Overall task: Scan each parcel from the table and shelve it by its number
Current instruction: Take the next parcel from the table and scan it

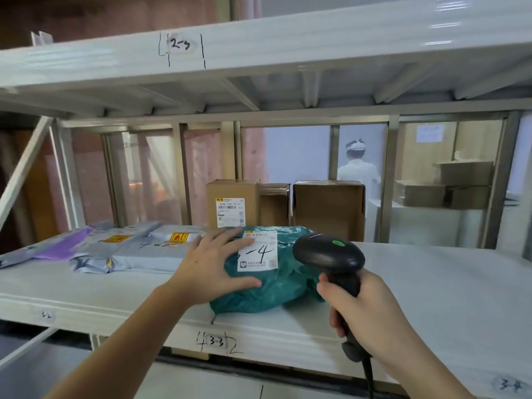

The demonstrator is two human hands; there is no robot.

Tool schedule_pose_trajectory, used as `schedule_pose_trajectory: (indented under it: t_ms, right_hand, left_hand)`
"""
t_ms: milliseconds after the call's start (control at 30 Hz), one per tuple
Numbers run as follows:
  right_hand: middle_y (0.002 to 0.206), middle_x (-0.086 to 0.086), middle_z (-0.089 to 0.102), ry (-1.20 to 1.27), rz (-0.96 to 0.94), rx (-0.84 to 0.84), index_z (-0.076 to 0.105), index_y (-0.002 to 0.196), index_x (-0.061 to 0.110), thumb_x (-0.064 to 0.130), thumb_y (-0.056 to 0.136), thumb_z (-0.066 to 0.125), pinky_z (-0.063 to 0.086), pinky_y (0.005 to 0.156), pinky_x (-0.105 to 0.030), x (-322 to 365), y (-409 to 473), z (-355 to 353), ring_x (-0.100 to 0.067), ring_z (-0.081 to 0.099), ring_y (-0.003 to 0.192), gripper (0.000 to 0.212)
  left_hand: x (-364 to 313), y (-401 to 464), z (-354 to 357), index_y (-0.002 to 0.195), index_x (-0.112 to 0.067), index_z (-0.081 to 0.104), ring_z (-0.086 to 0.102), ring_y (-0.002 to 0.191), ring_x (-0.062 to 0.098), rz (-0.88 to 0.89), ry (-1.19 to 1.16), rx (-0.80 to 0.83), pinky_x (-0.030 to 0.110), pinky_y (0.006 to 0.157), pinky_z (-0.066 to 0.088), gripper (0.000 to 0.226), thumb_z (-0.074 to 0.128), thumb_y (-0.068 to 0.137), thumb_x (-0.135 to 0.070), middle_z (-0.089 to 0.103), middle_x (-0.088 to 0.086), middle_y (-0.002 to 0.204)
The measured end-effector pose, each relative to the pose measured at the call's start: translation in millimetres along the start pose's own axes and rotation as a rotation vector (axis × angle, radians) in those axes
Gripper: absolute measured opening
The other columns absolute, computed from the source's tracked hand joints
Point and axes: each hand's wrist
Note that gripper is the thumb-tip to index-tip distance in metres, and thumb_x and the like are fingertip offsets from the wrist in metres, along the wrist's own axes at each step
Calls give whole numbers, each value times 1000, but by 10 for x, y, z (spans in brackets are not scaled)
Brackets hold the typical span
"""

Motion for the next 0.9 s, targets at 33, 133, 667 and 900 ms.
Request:
schedule_pose_trajectory:
  t_ms: [33,133,667,900]
  right_hand:
    - [54,-10,59,0,6,-3,62,89,12,18,92,65,44,44,-22,-6,-6,10,-16,53,42,8]
    - [53,-14,61,-16,21,1,61,88,12,19,92,65,46,46,-26,-28,-19,39,-19,54,43,9]
    - [54,-8,63,-61,32,-36,61,90,17,23,93,63,46,46,-19,86,-236,19,-13,55,43,7]
    - [53,-3,62,-112,50,-61,62,90,19,22,93,63,51,49,-22,149,-369,4,-10,57,44,4]
  left_hand:
    - [30,0,41,156,-53,32,20,155,12,17,41,8,51,129,15,113,33,59,-109,25,-22,168]
    - [78,17,112,157,-53,30,28,151,11,43,81,-44,44,125,25,98,45,71,-96,34,-23,164]
    - [476,15,51,152,-41,46,39,145,17,19,9,-103,41,123,30,76,84,85,-42,49,-12,156]
    - [374,-50,1,156,-42,38,27,154,20,-1,125,-99,53,129,13,78,74,88,-57,39,-11,164]
Point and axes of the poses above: each hand's wrist, its own y-axis towards the middle knuckle, its own z-axis out of the palm, x = y × z
